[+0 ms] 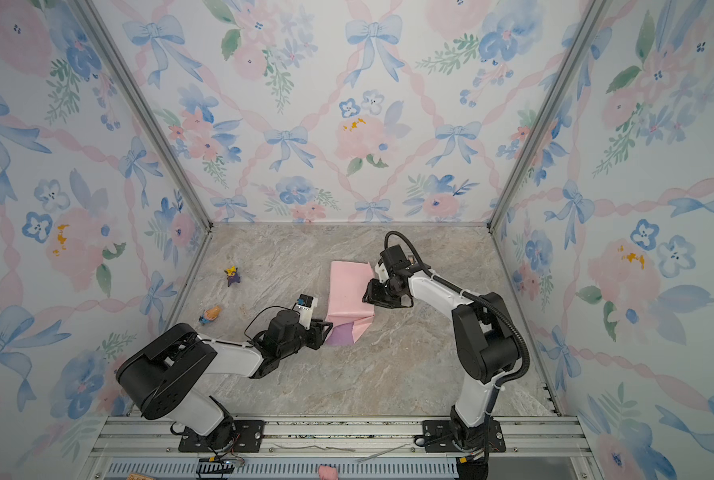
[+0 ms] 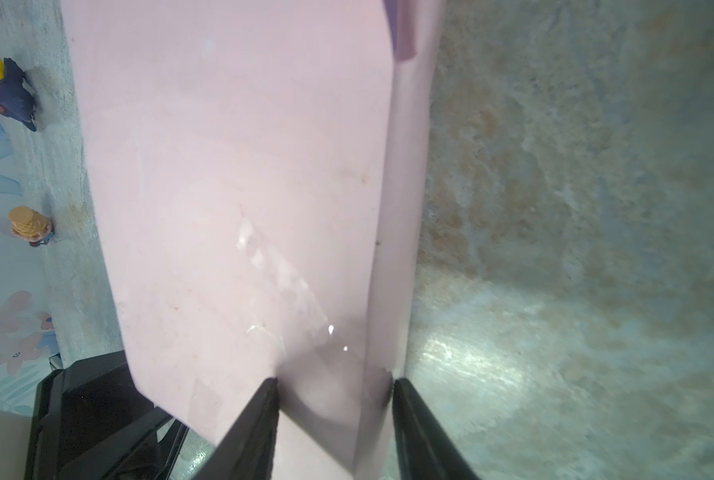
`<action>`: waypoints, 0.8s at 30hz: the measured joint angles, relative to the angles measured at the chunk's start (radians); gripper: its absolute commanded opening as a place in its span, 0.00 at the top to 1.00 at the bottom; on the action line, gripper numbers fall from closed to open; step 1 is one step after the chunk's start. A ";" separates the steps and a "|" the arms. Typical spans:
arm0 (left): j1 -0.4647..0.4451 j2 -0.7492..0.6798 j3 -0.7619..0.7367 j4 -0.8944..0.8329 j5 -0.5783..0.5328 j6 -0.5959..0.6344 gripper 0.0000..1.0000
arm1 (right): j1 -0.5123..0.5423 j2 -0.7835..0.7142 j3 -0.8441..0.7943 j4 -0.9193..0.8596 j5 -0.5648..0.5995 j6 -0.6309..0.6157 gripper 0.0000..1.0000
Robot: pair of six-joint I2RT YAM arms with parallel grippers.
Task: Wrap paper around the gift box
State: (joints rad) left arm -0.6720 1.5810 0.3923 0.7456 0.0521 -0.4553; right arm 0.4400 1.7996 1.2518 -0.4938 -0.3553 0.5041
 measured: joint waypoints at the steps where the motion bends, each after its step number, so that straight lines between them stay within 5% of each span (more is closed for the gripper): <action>1: -0.004 0.004 0.002 0.001 -0.008 -0.001 0.60 | 0.000 0.000 -0.001 0.001 0.000 0.000 0.53; 11: -0.048 0.056 0.025 0.002 -0.105 0.002 0.66 | 0.001 -0.002 -0.009 0.016 -0.004 0.000 0.53; 20: -0.077 0.080 0.057 0.009 -0.179 0.023 0.98 | 0.004 -0.004 -0.011 0.019 -0.004 0.001 0.53; 24: -0.092 0.079 0.061 0.008 -0.201 0.033 0.92 | 0.007 -0.004 -0.011 0.019 -0.004 0.001 0.53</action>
State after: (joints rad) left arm -0.7643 1.6596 0.4530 0.7536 -0.1490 -0.4221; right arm 0.4469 1.7954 1.2411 -0.4747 -0.3592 0.5053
